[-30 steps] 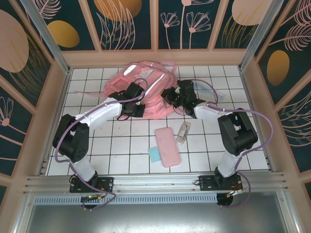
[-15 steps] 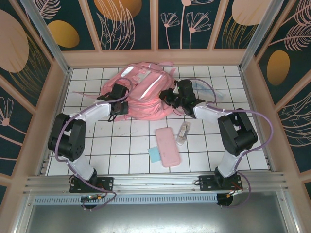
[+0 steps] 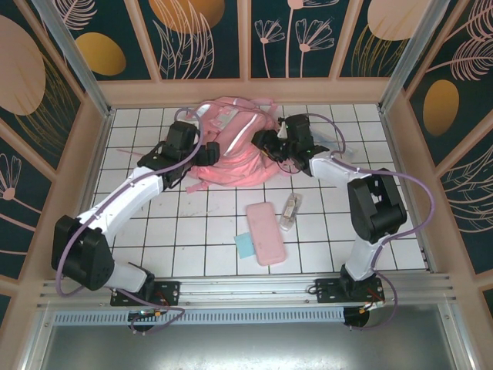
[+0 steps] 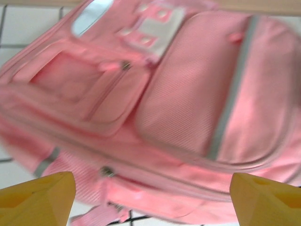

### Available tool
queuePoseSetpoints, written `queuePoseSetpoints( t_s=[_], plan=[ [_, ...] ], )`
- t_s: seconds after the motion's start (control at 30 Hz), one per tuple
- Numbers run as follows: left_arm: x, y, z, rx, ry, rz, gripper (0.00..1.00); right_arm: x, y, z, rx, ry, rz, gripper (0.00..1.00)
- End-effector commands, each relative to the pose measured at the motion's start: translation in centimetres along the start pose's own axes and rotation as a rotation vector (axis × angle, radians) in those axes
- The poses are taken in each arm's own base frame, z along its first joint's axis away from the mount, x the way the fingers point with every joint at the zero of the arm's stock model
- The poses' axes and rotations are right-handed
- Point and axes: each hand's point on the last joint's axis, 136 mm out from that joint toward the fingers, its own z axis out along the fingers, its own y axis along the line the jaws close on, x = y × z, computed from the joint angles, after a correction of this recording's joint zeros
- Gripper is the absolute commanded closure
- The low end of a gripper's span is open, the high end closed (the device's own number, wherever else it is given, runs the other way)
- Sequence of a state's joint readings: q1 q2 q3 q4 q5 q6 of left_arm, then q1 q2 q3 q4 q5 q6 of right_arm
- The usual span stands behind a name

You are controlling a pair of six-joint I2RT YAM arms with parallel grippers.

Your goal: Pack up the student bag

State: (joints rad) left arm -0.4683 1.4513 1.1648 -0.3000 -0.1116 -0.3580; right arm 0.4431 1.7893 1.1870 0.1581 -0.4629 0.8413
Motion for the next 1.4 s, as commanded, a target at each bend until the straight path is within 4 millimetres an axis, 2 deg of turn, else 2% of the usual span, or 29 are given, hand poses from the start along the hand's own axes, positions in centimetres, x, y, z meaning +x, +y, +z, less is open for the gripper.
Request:
queuePoseSetpoints(
  t_s=[0.0, 0.2, 0.37, 0.53, 0.73, 0.87, 1.1, 1.23, 1.37],
  plan=[
    [-1.5, -2.1, 1.3, 0.063, -0.029, 0.057, 0.16, -0.9, -0.3, -2.1, 0.048, -0.040, -0.037, 0.44],
    [-2.1, -5.8, 4.2, 0.116, -0.009, 0.124, 0.17, -1.5, -4.8, -6.5, 0.244, -0.124, -0.039, 0.35],
    [-0.5, -8.8, 7.6, 0.107, 0.061, 0.227, 0.17, -1.9, -8.2, -9.5, 0.392, -0.171, -0.052, 0.30],
    [1.2, -9.5, 11.0, 0.047, 0.136, 0.287, 0.18, -1.1, -11.0, -10.9, 0.466, -0.164, -0.028, 0.27],
    [3.1, -10.0, 13.1, 0.049, 0.209, 0.316, 0.20, -0.3, -12.3, -11.6, 0.466, -0.163, 0.015, 0.27],
    [4.5, -10.1, 13.7, 0.069, 0.250, 0.335, 0.21, -0.2, -12.8, -11.6, 0.469, -0.168, 0.027, 0.27],
    [7.1, -11.9, 13.5, 0.213, 0.347, 0.335, 0.19, -0.3, -12.8, -11.4, 0.463, -0.167, 0.031, 0.27],
    [7.7, -10.2, 14.3, 0.121, 0.351, 0.349, 0.21, -0.2, -13.0, -11.6, 0.467, -0.167, 0.032, 0.27],
    [7.5, -7.5, 15.9, -0.040, 0.320, 0.382, 0.39, -0.1, -13.0, -11.7, 0.462, -0.167, 0.035, 0.28]
  ],
)
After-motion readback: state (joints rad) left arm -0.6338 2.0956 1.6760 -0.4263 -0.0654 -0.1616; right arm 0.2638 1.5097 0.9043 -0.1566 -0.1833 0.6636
